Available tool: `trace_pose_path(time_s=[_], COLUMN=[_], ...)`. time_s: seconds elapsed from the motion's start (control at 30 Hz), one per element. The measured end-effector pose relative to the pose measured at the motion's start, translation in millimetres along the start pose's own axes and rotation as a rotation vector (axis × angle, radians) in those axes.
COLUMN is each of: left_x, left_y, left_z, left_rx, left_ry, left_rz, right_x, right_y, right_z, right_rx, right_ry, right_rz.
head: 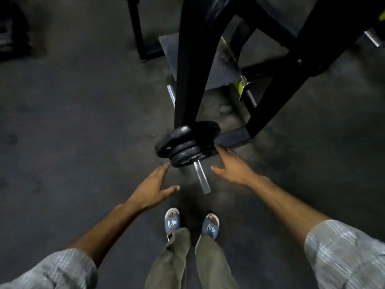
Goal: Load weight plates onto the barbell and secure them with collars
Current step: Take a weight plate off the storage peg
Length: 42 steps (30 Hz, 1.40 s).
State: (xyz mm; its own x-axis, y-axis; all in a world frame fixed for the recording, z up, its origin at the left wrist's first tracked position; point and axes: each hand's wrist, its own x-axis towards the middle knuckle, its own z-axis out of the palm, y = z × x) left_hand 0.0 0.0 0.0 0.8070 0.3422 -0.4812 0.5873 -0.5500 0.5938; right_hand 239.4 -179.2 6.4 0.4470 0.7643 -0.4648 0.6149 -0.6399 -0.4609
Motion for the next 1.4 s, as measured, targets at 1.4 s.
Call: trace_pose_path(time_s=[1.4], left_x=[-147], left_y=[152], left_z=[152], left_rx=[0.055], left_ry=[0.265], left_rz=[0.009], right_x=[-229], right_y=[98], right_z=[36], right_rx=[0.158], right_ry=[-0.05], right_rz=[-0.278])
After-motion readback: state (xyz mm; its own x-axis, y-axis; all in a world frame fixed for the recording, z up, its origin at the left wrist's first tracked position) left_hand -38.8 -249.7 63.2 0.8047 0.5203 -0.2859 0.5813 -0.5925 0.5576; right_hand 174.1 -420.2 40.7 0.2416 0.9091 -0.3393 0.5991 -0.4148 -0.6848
